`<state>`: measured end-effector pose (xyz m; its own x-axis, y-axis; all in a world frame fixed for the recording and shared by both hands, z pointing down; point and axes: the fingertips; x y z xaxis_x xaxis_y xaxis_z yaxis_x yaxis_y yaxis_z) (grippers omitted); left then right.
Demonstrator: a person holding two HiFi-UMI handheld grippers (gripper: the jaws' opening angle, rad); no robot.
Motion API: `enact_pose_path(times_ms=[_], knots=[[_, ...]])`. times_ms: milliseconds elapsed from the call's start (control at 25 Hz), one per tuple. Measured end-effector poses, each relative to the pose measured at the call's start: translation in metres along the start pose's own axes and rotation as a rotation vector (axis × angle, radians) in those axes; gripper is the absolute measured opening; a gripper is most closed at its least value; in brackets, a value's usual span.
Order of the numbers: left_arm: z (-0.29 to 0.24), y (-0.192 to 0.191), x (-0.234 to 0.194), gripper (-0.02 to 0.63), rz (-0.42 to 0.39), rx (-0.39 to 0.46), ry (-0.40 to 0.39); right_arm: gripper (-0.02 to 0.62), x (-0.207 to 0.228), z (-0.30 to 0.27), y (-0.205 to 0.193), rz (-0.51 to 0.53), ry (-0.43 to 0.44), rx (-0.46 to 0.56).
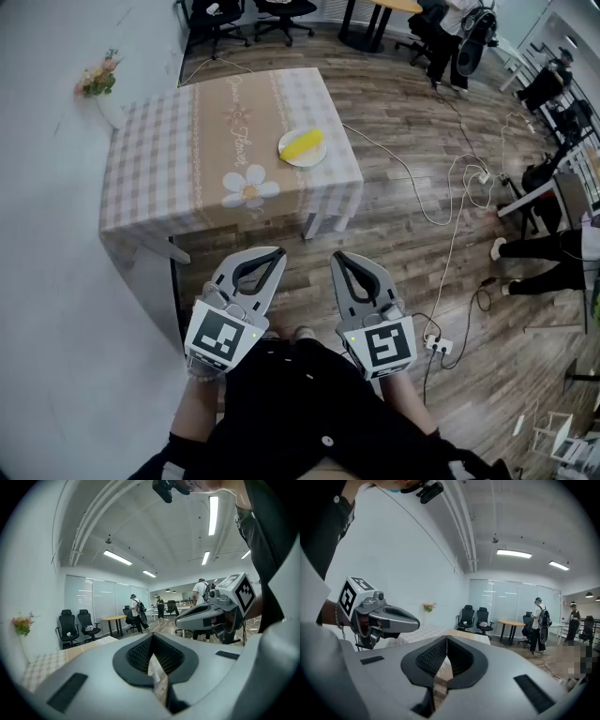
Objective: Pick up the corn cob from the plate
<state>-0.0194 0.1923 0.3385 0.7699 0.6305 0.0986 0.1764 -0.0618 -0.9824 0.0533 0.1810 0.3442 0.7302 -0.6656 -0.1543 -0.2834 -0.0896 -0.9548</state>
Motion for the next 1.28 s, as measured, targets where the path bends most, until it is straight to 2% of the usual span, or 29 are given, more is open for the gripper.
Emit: enact_pose_path(times_ms=[80,200,480,640,880,1080,1280], knots=[[-0.001,-0.003,-0.001,0.012,-0.060,0.018,-0.022,0.041,0.000,-0.001,0.000,-0.001,-0.001,0.002],[-0.001,-0.005,-0.001,0.012,-0.086,0.025,-0.032,0.041,-0.001,-0.002,-0.001,-0.002,-0.002,0.001],[0.001,-0.003,0.001,0.012,-0.057,0.019,-0.031,0.041,-0.002,0.001,0.000,-0.007,-0.012,-0.001],[0.003,-0.002,0.000,0.012,-0.037,0.020,-0.031,0.041,0.004,0.003,0.002,-0.036,-0.064,-0.007],[0.006,-0.004,-0.004,0.012,-0.080,0.043,-0.061,0.041,-0.006,0.001,0.005,-0.031,-0.052,0.000],[0.016,-0.005,-0.006,0.012,-0.060,0.039,-0.064,0.041,-0.011,-0.001,0.009,-0.050,-0.092,0.004],[0.030,-0.007,-0.014,0.012,-0.020,0.029,-0.048,0.041,-0.030,-0.006,0.009,-0.044,-0.079,-0.004]])
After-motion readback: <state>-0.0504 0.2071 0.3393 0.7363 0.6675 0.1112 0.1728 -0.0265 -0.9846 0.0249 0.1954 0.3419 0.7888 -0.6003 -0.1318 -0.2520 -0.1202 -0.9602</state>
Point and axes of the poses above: the fingertips, and each gripper's own axes: z backward along the fingers, x to its right, y out of its top, and after that the axes turned 1 degree about -y, right-handed
